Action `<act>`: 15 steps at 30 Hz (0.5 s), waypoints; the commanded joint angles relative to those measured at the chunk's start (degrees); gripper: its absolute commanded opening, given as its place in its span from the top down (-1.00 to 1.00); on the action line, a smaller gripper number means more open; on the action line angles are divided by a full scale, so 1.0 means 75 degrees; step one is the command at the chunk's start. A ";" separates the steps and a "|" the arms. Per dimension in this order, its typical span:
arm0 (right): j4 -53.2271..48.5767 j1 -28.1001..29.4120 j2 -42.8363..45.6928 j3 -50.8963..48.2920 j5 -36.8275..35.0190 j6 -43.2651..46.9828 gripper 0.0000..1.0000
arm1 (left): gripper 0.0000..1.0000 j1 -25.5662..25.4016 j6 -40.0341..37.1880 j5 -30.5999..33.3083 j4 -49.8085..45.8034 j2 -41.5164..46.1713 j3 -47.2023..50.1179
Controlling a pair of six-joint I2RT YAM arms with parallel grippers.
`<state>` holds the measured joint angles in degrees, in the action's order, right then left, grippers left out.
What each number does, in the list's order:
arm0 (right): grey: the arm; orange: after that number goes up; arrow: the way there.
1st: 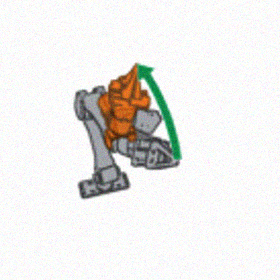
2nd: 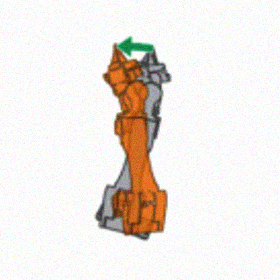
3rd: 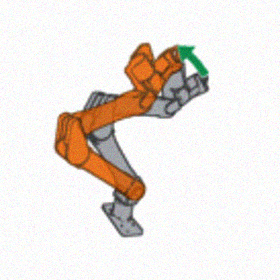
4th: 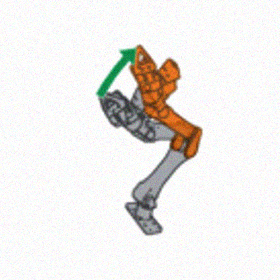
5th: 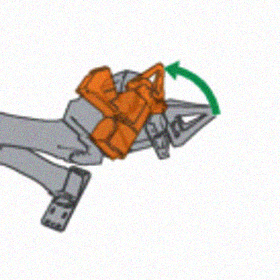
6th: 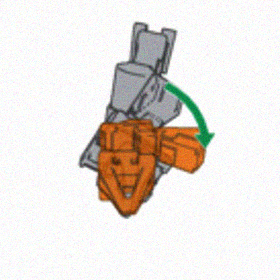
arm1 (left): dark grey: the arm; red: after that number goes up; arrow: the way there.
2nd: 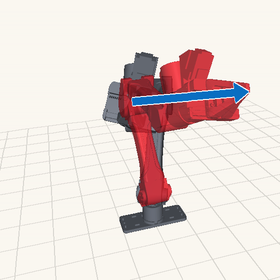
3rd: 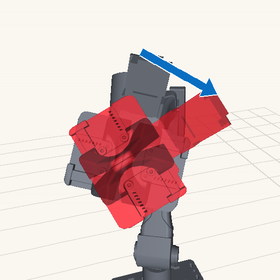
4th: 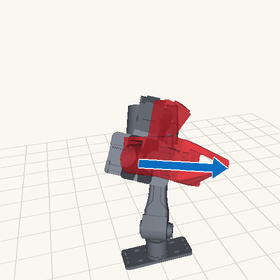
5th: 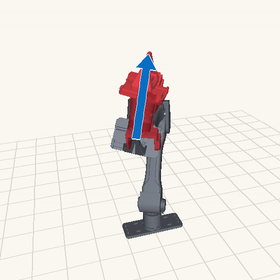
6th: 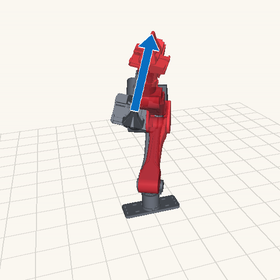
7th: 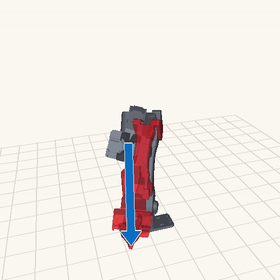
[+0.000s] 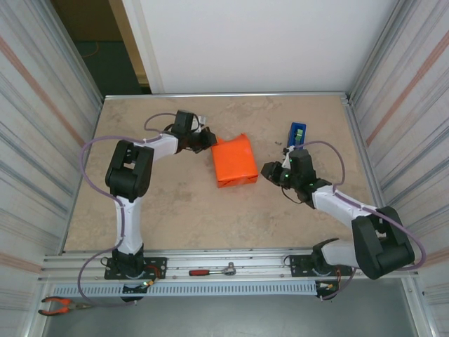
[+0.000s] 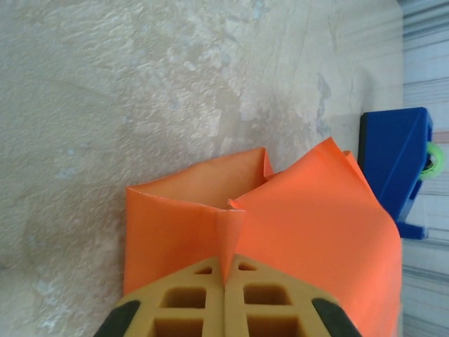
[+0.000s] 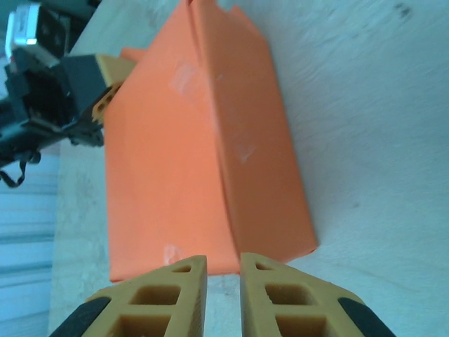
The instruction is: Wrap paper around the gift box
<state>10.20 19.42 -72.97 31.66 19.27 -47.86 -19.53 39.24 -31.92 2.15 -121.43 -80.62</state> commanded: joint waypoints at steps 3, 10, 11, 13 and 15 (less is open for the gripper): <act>-0.0792 -0.0459 0.0191 0.0682 0.0475 0.0427 0.36 | 1.00 -0.0023 -0.0037 -0.0291 0.0912 0.0436 -0.0238; -0.0872 -0.0679 -0.0032 0.1315 0.0849 0.0568 -0.50 | 1.00 -0.0158 -0.0208 -0.0172 0.2626 0.1511 0.0652; -0.0826 -0.0679 -0.0075 0.1372 0.0912 0.0589 -0.55 | 1.00 -0.0210 -0.0298 -0.0147 0.2817 0.1657 0.0794; -0.0680 -0.0673 -0.0139 0.1438 0.1046 0.0624 -0.61 | 1.00 -0.0318 -0.0619 -0.0136 0.3258 0.1941 0.1179; -0.0532 -0.0670 -0.0171 0.1473 0.1143 0.0650 -0.65 | 1.00 -0.0400 -0.0917 -0.0230 0.3749 0.2184 0.1604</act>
<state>5.23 14.52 -73.30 41.17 25.41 -44.29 -21.41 36.82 -32.84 21.52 -108.62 -71.75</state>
